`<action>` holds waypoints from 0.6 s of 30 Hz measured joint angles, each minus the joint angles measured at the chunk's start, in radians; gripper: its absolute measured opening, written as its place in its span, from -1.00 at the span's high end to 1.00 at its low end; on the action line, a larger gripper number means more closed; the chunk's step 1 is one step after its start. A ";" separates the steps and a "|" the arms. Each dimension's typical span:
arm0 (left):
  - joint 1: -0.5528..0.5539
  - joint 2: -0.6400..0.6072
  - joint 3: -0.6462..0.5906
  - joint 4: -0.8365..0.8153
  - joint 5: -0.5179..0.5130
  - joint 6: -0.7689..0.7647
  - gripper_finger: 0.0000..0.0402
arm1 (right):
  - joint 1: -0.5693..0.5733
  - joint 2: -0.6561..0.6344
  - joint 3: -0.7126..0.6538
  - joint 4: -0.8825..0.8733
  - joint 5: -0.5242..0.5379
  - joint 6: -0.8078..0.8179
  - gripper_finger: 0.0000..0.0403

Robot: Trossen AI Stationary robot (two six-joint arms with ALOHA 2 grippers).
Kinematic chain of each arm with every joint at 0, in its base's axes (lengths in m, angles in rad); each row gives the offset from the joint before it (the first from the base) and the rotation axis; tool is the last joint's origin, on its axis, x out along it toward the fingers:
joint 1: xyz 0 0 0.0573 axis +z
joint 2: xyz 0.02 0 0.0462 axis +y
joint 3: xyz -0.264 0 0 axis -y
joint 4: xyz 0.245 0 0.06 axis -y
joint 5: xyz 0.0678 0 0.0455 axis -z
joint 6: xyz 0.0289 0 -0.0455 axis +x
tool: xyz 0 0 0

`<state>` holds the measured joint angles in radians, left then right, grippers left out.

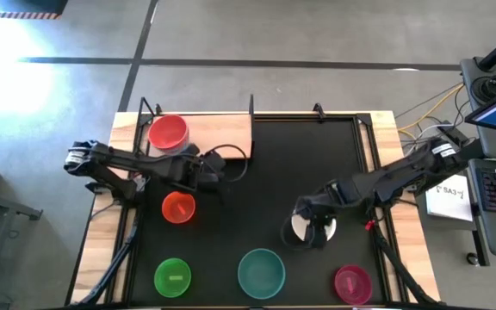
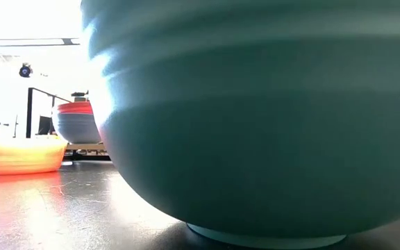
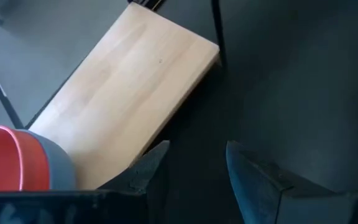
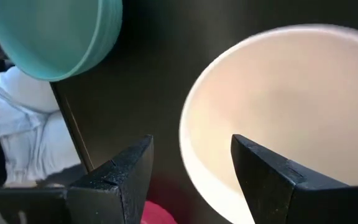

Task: Place and stack bowls onto a shelf
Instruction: Stack the white bowl on top of the orange bowl on the shelf

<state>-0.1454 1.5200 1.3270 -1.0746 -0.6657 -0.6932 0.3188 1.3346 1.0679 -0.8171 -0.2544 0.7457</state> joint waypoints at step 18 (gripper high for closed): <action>-0.066 0.000 -0.002 0.028 -0.003 -0.008 0.31 | 0.190 0.082 -0.113 0.172 0.213 0.187 -0.02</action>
<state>-0.2115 1.5204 1.3254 -1.0464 -0.6691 -0.7010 0.5091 1.4161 0.9553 -0.6455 -0.0416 0.9325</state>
